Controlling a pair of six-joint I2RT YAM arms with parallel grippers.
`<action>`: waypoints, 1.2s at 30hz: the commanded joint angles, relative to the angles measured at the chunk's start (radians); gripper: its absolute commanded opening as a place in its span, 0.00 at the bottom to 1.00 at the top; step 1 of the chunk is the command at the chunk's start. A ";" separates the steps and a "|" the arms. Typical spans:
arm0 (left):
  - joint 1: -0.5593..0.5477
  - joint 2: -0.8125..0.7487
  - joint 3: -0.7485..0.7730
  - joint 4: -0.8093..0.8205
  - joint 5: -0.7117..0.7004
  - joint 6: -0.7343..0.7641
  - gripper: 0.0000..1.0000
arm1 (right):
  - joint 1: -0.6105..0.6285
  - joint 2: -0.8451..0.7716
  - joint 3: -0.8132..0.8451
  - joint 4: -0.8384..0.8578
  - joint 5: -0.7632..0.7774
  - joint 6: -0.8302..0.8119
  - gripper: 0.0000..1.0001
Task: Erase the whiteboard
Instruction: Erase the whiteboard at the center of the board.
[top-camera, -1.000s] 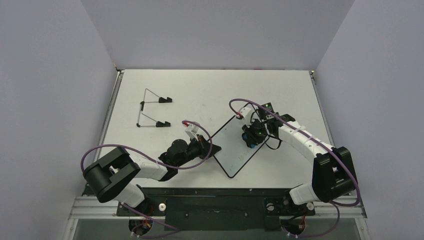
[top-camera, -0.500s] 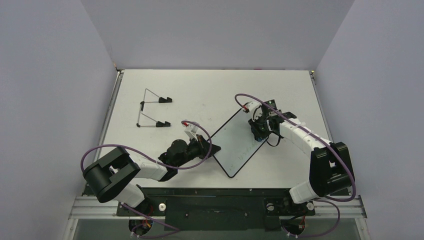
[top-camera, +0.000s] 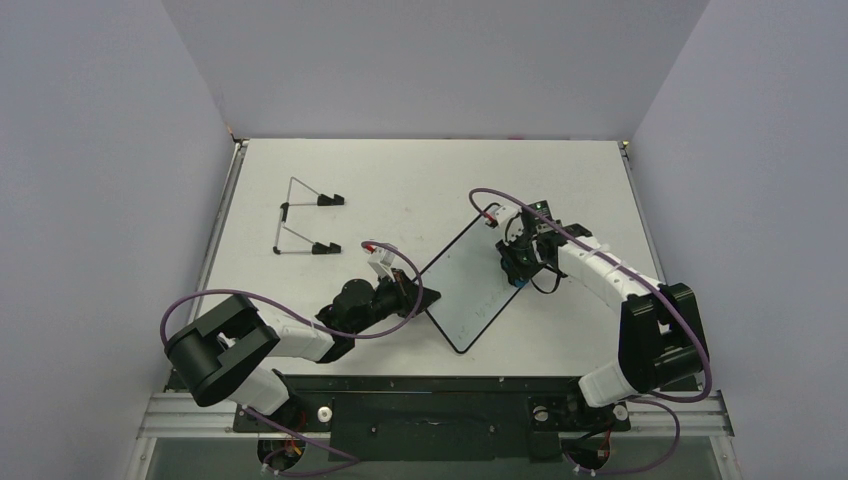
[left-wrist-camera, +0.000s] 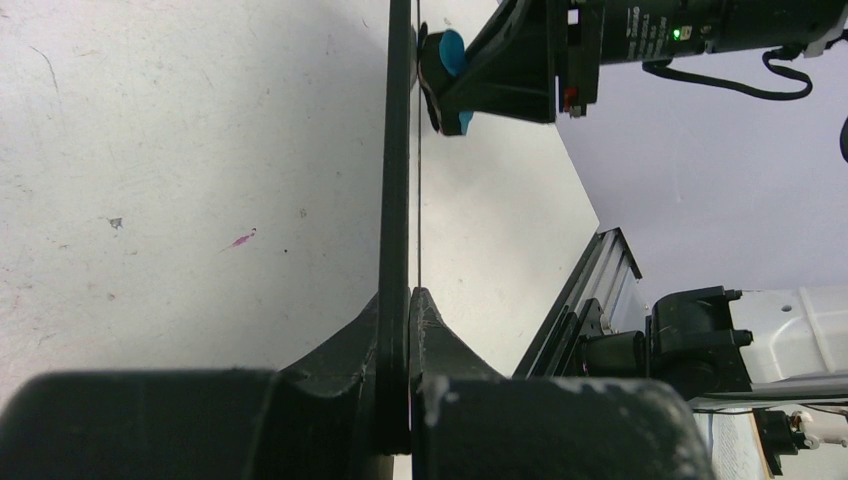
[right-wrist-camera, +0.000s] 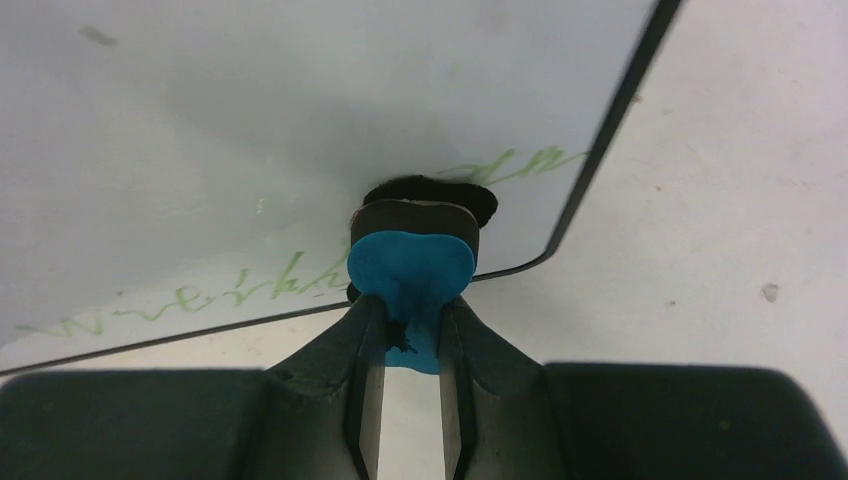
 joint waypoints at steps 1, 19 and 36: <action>-0.010 -0.034 0.023 0.124 0.076 0.021 0.00 | -0.015 0.010 -0.010 0.089 0.091 0.054 0.00; -0.007 -0.048 0.019 0.115 0.077 0.026 0.00 | 0.002 0.030 0.011 0.052 0.049 0.022 0.00; -0.006 -0.043 0.014 0.120 0.108 0.025 0.00 | -0.003 -0.080 -0.008 0.035 -0.254 -0.075 0.00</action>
